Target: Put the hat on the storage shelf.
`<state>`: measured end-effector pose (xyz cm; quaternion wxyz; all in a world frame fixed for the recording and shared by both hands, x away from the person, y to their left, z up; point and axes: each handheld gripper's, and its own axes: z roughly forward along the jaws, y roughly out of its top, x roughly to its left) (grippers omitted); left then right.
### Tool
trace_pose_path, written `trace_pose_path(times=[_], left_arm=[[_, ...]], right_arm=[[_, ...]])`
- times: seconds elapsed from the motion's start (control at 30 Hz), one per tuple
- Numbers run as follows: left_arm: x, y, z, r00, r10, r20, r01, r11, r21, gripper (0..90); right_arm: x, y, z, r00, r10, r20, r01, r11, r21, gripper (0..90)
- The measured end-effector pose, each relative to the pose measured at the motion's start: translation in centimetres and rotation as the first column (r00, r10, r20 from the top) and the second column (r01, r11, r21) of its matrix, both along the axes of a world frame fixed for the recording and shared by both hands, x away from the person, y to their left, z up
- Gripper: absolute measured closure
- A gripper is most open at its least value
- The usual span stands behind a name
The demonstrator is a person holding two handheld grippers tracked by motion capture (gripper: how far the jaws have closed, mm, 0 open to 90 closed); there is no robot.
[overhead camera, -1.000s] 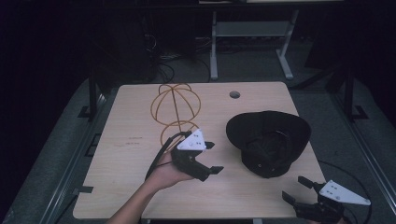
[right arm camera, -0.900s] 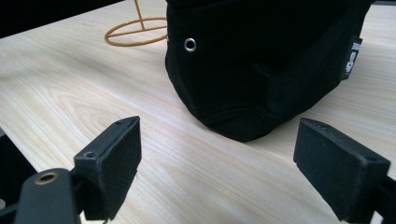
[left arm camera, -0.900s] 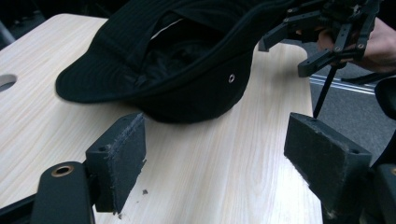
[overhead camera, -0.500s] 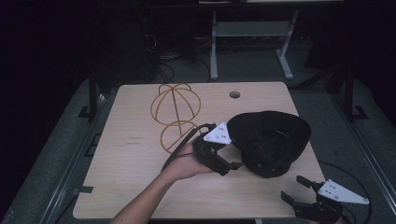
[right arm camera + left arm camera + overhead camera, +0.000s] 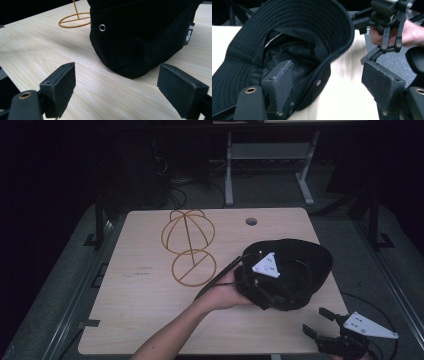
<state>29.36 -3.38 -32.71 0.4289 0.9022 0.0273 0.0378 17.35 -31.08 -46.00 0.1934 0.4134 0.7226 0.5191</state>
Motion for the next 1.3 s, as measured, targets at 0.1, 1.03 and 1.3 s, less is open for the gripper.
trace_pose_path(times=[0.1,1.03,1.3], left_arm=[[0.0,-1.0,-0.3,0.9997,-0.016,-0.018,0.017,0.9991,0.039,26.2],[1.1,1.1,-1.7,0.999,0.016,-0.043,-0.014,0.9986,0.051,76.7],[1.1,3.6,-1.6,0.9946,0.042,-0.094,-0.046,0.9984,-0.033,80.3]], right_arm=[[0.0,-0.1,0.0,1.0,0.0,0.001,0.0,1.0,0.007,14.7],[0.6,0.5,0.1,1.0,0.002,0.01,-0.002,0.9999,0.01,14.7],[0.6,1.1,0.5,0.9997,0.013,0.022,-0.013,0.9999,-0.004,14.7]])
